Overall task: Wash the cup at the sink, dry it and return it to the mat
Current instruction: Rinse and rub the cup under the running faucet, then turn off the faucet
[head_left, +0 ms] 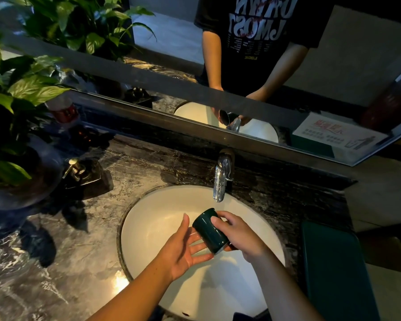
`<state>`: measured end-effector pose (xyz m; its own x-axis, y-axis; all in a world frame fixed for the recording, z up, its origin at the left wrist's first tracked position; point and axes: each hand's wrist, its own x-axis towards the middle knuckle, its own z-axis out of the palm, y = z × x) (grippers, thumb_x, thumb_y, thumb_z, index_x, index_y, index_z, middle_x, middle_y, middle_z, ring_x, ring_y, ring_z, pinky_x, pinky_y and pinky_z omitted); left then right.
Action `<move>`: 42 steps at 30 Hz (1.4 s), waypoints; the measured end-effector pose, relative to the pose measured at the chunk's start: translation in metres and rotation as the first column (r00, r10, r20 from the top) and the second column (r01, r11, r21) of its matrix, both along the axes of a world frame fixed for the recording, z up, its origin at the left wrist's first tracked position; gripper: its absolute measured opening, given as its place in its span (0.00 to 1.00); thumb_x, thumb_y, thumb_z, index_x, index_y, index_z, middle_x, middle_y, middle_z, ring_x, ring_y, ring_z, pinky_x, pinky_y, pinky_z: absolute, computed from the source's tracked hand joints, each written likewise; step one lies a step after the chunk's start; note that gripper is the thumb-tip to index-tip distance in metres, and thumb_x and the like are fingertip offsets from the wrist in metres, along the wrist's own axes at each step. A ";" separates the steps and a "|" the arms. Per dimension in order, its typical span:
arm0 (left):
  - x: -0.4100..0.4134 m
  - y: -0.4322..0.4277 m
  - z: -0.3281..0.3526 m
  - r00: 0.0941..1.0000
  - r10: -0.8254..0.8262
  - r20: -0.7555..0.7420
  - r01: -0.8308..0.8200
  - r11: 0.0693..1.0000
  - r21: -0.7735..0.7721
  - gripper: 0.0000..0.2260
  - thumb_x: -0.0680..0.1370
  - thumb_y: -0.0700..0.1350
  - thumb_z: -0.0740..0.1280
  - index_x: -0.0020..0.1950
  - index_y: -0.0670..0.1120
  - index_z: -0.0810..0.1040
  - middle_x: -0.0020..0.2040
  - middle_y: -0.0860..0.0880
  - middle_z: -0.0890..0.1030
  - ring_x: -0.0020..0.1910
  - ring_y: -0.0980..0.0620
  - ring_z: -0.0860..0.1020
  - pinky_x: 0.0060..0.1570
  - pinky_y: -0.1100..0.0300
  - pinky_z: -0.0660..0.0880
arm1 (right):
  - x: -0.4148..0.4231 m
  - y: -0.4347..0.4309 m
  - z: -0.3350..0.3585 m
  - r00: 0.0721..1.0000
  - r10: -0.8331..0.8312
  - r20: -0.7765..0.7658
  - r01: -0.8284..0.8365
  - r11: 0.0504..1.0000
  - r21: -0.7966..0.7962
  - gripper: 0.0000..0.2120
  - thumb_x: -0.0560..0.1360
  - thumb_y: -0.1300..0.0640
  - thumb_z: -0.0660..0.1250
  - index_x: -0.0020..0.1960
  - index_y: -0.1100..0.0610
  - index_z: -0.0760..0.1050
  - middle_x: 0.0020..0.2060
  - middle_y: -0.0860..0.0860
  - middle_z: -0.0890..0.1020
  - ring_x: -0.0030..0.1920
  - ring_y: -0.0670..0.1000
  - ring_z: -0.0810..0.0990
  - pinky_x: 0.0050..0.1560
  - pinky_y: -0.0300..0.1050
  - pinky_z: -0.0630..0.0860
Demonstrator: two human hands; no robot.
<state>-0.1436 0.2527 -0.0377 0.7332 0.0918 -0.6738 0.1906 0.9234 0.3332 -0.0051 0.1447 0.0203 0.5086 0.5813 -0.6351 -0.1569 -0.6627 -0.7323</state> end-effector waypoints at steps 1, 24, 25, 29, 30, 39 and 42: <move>0.000 -0.001 -0.001 1.000 0.009 -0.013 -0.008 0.999 0.031 0.29 0.75 0.63 0.66 0.66 0.44 0.78 0.65 0.37 0.80 0.61 0.35 0.82 0.57 0.36 0.80 | -0.004 -0.001 -0.006 0.999 -0.028 -0.034 0.029 0.999 0.027 0.15 0.82 0.45 0.65 0.67 0.44 0.74 0.54 0.50 0.84 0.53 0.51 0.85 0.45 0.46 0.82; 0.013 0.022 0.001 0.976 -0.197 -0.092 0.208 0.726 0.655 0.25 0.70 0.42 0.80 0.66 0.54 0.80 0.62 0.48 0.84 0.64 0.45 0.79 0.64 0.43 0.78 | 0.013 -0.014 -0.017 0.981 -0.058 -0.185 0.086 0.986 0.145 0.14 0.79 0.61 0.69 0.60 0.44 0.78 0.59 0.49 0.84 0.61 0.50 0.81 0.62 0.51 0.77; 0.014 0.023 0.001 0.976 -0.195 -0.095 0.208 0.711 0.672 0.27 0.69 0.44 0.80 0.66 0.54 0.80 0.62 0.49 0.83 0.64 0.45 0.78 0.65 0.42 0.77 | 0.015 -0.012 -0.016 0.982 -0.062 -0.178 0.087 0.987 0.134 0.14 0.80 0.61 0.69 0.60 0.45 0.79 0.59 0.49 0.84 0.61 0.50 0.81 0.62 0.51 0.77; 0.016 0.025 0.006 0.975 -0.204 -0.088 0.203 0.659 0.724 0.28 0.66 0.47 0.80 0.65 0.57 0.79 0.62 0.54 0.83 0.63 0.48 0.77 0.60 0.49 0.78 | 0.027 -0.005 -0.009 0.977 -0.183 -0.112 0.197 0.971 0.134 0.10 0.81 0.60 0.65 0.58 0.51 0.81 0.55 0.56 0.86 0.53 0.53 0.84 0.56 0.52 0.81; 0.016 0.025 0.007 0.975 -0.208 -0.080 0.200 0.653 0.730 0.28 0.66 0.47 0.80 0.65 0.57 0.79 0.63 0.54 0.82 0.63 0.48 0.77 0.61 0.49 0.78 | 0.031 -0.001 -0.005 0.961 -0.250 -0.118 0.267 0.949 0.170 0.08 0.82 0.58 0.64 0.58 0.54 0.81 0.53 0.57 0.86 0.49 0.53 0.85 0.51 0.50 0.82; 0.012 0.022 0.018 0.976 -0.218 -0.004 0.145 0.636 0.758 0.28 0.66 0.54 0.80 0.65 0.60 0.78 0.63 0.57 0.82 0.66 0.52 0.77 0.69 0.45 0.74 | 0.060 0.043 0.030 0.866 -0.491 -0.091 0.498 0.834 0.238 0.15 0.81 0.45 0.67 0.48 0.57 0.80 0.32 0.50 0.84 0.29 0.47 0.80 0.30 0.40 0.76; 0.010 0.021 0.019 0.977 -0.214 -0.009 0.147 0.638 0.756 0.28 0.66 0.53 0.80 0.65 0.60 0.78 0.63 0.58 0.82 0.66 0.52 0.77 0.69 0.44 0.73 | 0.059 0.049 0.028 0.855 -0.515 -0.059 0.515 0.832 0.209 0.12 0.80 0.49 0.69 0.46 0.57 0.81 0.30 0.49 0.82 0.26 0.45 0.75 0.27 0.38 0.73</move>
<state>-0.1332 0.2740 -0.0187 0.8349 0.4002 -0.3777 0.2694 0.3013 0.9147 0.0542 0.1937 0.0487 0.7712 0.3543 -0.5289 -0.4328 -0.3174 -0.8438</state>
